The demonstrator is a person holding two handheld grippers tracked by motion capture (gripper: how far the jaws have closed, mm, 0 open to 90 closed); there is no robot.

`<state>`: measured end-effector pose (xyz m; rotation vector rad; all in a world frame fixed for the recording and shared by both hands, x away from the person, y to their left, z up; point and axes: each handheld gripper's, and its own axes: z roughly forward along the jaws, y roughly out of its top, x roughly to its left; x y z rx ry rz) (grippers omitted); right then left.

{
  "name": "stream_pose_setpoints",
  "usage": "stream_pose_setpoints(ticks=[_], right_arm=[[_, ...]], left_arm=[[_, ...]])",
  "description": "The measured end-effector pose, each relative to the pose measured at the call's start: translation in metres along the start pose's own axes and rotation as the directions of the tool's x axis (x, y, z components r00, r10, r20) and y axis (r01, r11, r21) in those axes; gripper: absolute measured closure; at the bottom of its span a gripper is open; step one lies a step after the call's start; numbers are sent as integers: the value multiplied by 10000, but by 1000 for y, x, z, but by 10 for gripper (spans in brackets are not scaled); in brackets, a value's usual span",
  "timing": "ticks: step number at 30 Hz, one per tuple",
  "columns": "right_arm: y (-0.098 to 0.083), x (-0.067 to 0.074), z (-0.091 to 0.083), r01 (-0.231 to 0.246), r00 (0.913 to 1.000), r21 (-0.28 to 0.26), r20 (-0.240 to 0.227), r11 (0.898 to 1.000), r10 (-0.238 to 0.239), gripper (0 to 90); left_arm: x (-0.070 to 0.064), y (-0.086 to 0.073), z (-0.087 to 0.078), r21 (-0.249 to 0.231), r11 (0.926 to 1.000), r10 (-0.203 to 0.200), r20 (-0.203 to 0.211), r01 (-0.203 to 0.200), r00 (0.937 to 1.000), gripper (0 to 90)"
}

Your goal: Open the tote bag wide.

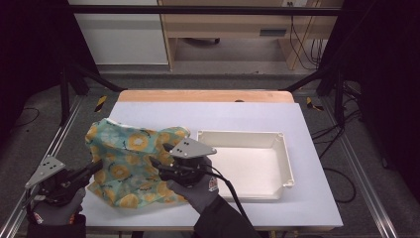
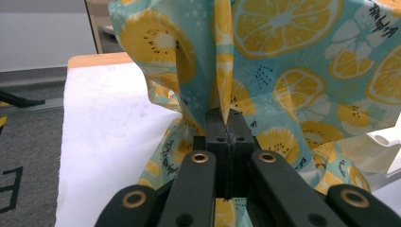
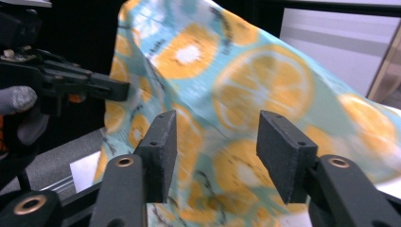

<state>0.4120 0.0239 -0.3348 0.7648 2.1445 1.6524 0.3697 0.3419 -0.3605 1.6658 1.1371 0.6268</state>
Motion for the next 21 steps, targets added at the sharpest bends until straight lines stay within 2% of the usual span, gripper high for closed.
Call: stream_pose_setpoints(ticks=[2,3,4,5,7,8,12,13,15,16,18,21], right_arm=[[1,3,3,105,9999,25,90,9999,-105,474],[1,5,6,174,9996,59,199,9998,-175,504],[1,7,10,264,9990,200,366,9995,-271,561],[0,7,14,282,9979,360,569,9990,-302,707],[-2,6,15,296,9971,412,684,9987,-324,871],[-3,6,14,304,9978,374,572,9988,-325,900],[-3,6,9,315,9993,220,218,9993,-319,900],[-2,9,4,370,9993,72,4,9993,-370,900],[-2,11,2,416,9990,39,-136,9991,-415,900],[-5,18,0,540,9979,105,-368,9985,-535,900],[-11,23,1,670,9967,299,-489,9973,-655,900],[-23,23,7,538,9965,691,-673,9962,-492,900]], left_arm=[[0,0,0,0,10000,-1,7,1,10000,900],[0,0,0,-1,10000,5,5,-5,10000,900],[0,0,0,-5,10000,8,6,-8,10000,900],[0,0,0,-8,10000,9,5,-9,10000,900],[1,0,-1,-13,10000,3,6,-3,10000,900],[1,0,-1,-13,10000,3,6,-3,10000,900],[1,0,-1,-27,10000,-26,9,26,10000,900],[1,0,-1,-22,10000,-12,8,12,10000,900],[1,0,-1,-10,10000,0,1,0,10000,900],[0,0,0,11,10000,7,1,-7,10000,900],[0,-1,0,26,10000,7,-2,-7,10000,900],[0,-2,1,93,10000,10,-8,-10,10000,900]])
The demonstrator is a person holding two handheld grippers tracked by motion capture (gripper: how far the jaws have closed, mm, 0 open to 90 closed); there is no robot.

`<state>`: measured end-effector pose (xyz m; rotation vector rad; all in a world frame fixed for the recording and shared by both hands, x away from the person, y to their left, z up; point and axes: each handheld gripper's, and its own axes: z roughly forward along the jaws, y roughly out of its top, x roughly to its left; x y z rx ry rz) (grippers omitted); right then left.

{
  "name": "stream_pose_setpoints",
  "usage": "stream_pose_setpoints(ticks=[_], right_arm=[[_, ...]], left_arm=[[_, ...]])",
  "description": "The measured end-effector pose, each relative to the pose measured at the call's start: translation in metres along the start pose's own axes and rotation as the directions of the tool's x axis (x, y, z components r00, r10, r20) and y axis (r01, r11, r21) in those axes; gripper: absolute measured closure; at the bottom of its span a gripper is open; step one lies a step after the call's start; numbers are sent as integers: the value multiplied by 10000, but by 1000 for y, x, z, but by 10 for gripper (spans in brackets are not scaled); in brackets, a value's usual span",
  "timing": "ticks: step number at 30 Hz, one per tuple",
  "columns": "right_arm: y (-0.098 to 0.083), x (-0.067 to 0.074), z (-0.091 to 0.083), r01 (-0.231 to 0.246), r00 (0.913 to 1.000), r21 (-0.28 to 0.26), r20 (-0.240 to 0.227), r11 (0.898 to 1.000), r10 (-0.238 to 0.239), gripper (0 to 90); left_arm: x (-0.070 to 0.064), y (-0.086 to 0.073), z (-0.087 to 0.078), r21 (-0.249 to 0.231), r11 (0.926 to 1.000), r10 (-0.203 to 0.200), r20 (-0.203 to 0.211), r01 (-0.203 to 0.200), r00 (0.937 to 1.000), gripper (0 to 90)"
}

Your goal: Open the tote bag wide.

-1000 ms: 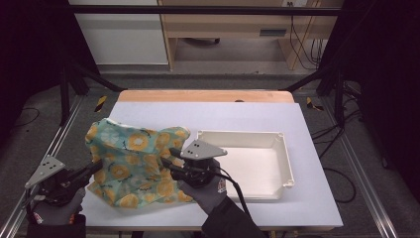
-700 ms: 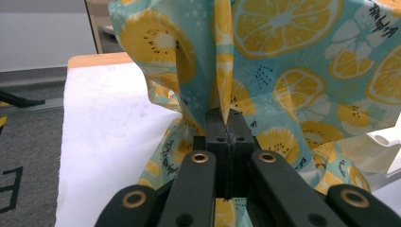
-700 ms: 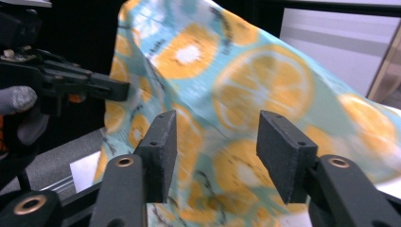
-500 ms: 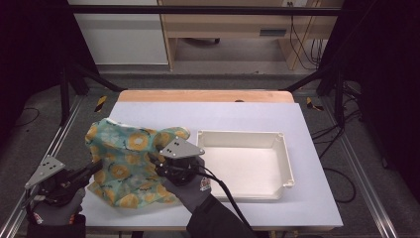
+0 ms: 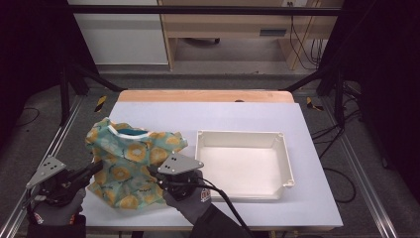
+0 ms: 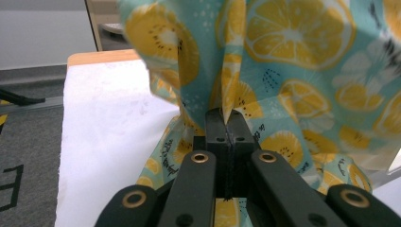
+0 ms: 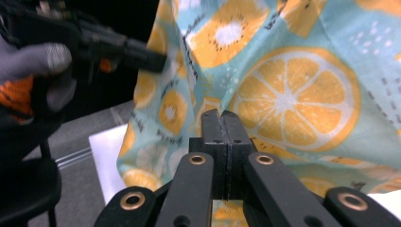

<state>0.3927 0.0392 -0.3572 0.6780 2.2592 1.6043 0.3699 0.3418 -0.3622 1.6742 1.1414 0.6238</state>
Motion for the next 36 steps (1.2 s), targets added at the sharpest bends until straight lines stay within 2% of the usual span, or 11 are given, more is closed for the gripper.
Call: stream_pose_setpoints(ticks=[8,11,20,24,25,26,30,32,34,35,36], right_arm=[[-17,-3,16,-362,9992,582,-148,9977,371,900],[-20,-4,20,-387,9991,807,-115,9960,398,835],[-6,-17,-16,-639,9979,-188,-64,9978,638,681],[6,-28,-36,-244,9950,-711,945,9972,311,586],[6,-28,-36,-244,9950,-711,945,9972,311,586],[8,-34,-40,-207,9902,-941,1358,9953,334,511],[4,-43,-35,-259,9852,-599,1675,9979,356,450],[1,-46,-29,-460,9868,-219,1541,9987,489,467],[-3,-47,-24,-460,9888,3,1424,9989,455,594],[-3,-47,-24,-460,9888,3,1424,9989,455,594],[-5,-46,-22,-469,9910,172,1260,9987,444,712]], left_arm=[[0,-3,3,126,9999,-6,-9,6,10000,900],[0,-3,3,134,9999,3,-14,-3,10000,900],[2,-4,4,173,9998,-47,-27,47,10000,900],[2,-4,3,174,9998,-51,-37,51,10000,900],[2,-4,3,173,9998,-61,-33,61,10000,900],[2,-4,3,173,9998,-58,-36,59,10000,899],[2,-4,3,157,9998,-76,-41,77,10000,898],[3,-3,2,124,9999,-86,-36,86,10000,894],[3,-3,1,116,9999,-100,-14,100,9999,883],[3,-2,1,83,9999,-101,-1,101,9999,883],[3,-1,-1,41,9999,-101,-10,101,9999,857]])
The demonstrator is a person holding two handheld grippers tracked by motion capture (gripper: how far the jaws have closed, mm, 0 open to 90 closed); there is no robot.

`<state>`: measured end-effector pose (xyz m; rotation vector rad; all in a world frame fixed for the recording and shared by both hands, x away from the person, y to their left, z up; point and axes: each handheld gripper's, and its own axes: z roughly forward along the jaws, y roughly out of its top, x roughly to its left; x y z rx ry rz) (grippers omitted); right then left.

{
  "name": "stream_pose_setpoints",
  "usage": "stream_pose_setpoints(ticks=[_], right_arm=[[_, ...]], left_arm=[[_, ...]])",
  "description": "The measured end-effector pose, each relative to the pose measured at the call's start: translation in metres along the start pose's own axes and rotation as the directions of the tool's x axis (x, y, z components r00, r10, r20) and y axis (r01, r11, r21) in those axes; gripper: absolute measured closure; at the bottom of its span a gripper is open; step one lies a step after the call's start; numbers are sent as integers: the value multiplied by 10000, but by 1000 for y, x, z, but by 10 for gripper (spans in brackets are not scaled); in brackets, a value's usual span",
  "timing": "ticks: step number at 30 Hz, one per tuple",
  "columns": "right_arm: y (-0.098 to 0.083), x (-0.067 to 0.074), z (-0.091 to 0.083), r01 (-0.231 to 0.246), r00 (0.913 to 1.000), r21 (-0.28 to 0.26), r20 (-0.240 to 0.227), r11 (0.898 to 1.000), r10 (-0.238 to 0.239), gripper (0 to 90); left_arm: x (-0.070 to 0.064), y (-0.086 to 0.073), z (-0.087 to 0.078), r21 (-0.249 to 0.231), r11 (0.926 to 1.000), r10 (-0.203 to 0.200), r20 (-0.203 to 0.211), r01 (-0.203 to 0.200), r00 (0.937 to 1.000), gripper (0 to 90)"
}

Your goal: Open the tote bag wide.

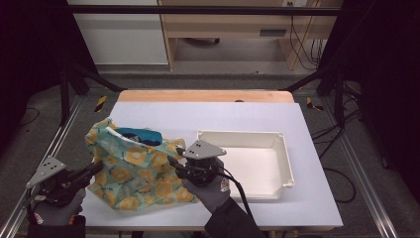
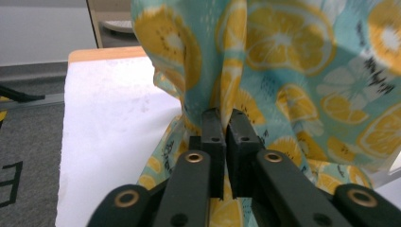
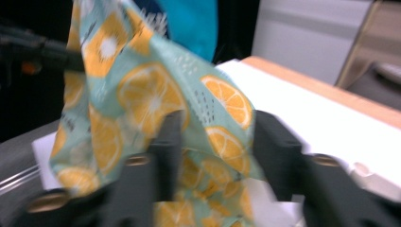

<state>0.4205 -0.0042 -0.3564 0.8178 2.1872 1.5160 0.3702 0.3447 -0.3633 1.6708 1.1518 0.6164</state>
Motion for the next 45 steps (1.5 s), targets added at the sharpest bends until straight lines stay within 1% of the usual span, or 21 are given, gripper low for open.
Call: stream_pose_setpoints(ticks=[1,2,3,4,5,6,9,10,13,15,16,18,19,23,25,28,31,36,39,41,45], right_arm=[[0,0,0,0,10000,0,0,10000,0,712],[-1,1,0,106,9999,61,-83,9999,-106,826],[-1,2,0,141,9998,33,-107,9999,-140,864],[0,3,-1,169,9998,20,-110,9999,-168,891],[0,3,-1,169,9998,20,-110,9999,-168,891],[0,3,-2,181,9997,-10,-159,9998,-181,900],[3,5,-5,261,9993,-118,-272,9996,-264,900],[3,5,-5,261,9993,-118,-272,9996,-264,900],[5,7,-6,293,9989,-231,-367,9993,-301,900],[5,7,-6,331,9988,-236,-363,9992,-340,900],[6,7,-6,282,9990,-280,-351,9992,-292,900],[6,7,-6,255,9990,-309,-365,9992,-267,900],[6,7,-6,267,9990,-320,-351,9991,-278,900],[6,8,-7,275,9988,-465,-397,9985,-294,900],[7,9,-7,305,9986,-536,-410,9981,-327,900],[11,12,-8,372,9981,-775,-462,9963,-408,900],[16,16,-8,451,9973,-891,-536,9950,-500,900],[21,22,-6,578,9956,-868,-692,9945,-639,900],[20,26,-1,669,9944,-673,-772,9955,-720,900],[19,29,1,714,9935,-575,-846,9958,-761,900],[17,31,4,778,9925,-417,-914,9961,-814,900]], left_arm=[[0,1,-2,-65,10000,-15,39,15,10000,857],[0,4,-6,-274,9996,-36,22,37,10000,808],[0,4,-6,-274,9996,-36,22,37,10000,785],[1,9,-11,-521,9986,-88,31,89,10000,761],[1,9,-11,-521,9986,-88,31,89,10000,725],[1,12,-13,-641,9979,-105,14,106,9999,725],[3,21,-19,-899,9959,-124,-51,119,9999,629],[4,24,-20,-1010,9948,-123,-74,115,9999,629],[6,35,-18,-1228,9924,45,-258,-76,9997,551],[6,37,-16,-1221,9924,119,-243,-148,9996,529],[6,38,-11,-1126,9934,190,-387,-233,9991,506],[6,38,-9,-1019,9945,209,-420,-251,9989,518],[6,38,-8,-930,9953,220,-435,-259,9988,554],[5,36,-8,-803,9960,345,-456,-381,9984,803],[6,36,-11,-816,9958,381,-433,-415,9983,888],[6,36,-15,-829,9957,390,-363,-419,9986,900],[6,33,-28,-1113,9930,353,-356,-391,9987,900],[4,25,-37,-1244,9913,386,-451,-440,9982,900],[4,18,-38,-1080,9927,479,-594,-541,9971,900],[2,11,-37,-807,9951,524,-594,-572,9969,900],[0,1,-34,-475,9966,644,-641,-675,9959,900]])
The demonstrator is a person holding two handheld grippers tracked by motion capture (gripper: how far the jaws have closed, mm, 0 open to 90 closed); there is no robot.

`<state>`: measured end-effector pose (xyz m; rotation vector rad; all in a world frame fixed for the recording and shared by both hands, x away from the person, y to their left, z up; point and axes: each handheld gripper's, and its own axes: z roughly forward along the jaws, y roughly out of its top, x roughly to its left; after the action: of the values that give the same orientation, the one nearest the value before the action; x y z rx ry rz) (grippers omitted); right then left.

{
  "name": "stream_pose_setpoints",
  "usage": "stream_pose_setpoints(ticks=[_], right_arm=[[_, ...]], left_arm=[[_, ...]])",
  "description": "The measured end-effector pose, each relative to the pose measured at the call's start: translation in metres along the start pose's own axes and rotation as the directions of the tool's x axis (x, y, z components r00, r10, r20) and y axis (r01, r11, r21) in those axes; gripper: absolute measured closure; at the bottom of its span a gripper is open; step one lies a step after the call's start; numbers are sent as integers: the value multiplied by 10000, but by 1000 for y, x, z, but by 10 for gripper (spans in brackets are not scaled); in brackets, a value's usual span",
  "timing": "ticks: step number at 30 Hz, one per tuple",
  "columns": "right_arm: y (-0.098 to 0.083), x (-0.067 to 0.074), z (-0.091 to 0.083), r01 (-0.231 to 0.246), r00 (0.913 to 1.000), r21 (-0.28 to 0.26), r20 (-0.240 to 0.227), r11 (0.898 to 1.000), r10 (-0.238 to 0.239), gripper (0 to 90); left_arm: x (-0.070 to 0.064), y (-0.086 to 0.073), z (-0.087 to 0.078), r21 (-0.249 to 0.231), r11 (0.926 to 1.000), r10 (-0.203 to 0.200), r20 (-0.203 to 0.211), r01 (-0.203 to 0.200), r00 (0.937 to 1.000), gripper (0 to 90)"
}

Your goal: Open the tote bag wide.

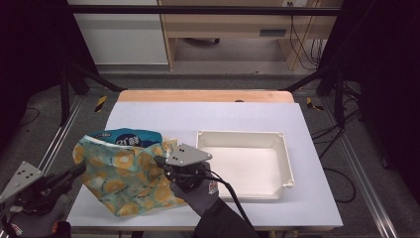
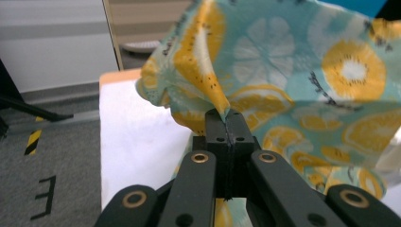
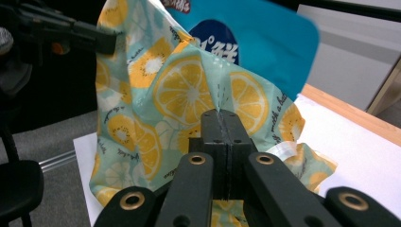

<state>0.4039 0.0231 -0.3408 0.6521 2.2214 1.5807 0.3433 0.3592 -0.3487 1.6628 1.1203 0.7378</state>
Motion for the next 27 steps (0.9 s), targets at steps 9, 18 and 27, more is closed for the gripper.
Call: stream_pose_setpoints(ticks=[9,18,27], right_arm=[[-16,-2,5,-239,9997,373,1,9990,239,900],[-32,-3,8,-592,9982,583,39,9965,590,900],[-55,-1,16,-946,9955,958,28,9909,947,900]], left_arm=[[-4,-19,15,766,9970,56,163,-69,9999,900],[-4,-32,24,1189,9929,30,311,-67,9995,900],[-3,-44,30,1580,9874,10,386,-71,9993,900]])
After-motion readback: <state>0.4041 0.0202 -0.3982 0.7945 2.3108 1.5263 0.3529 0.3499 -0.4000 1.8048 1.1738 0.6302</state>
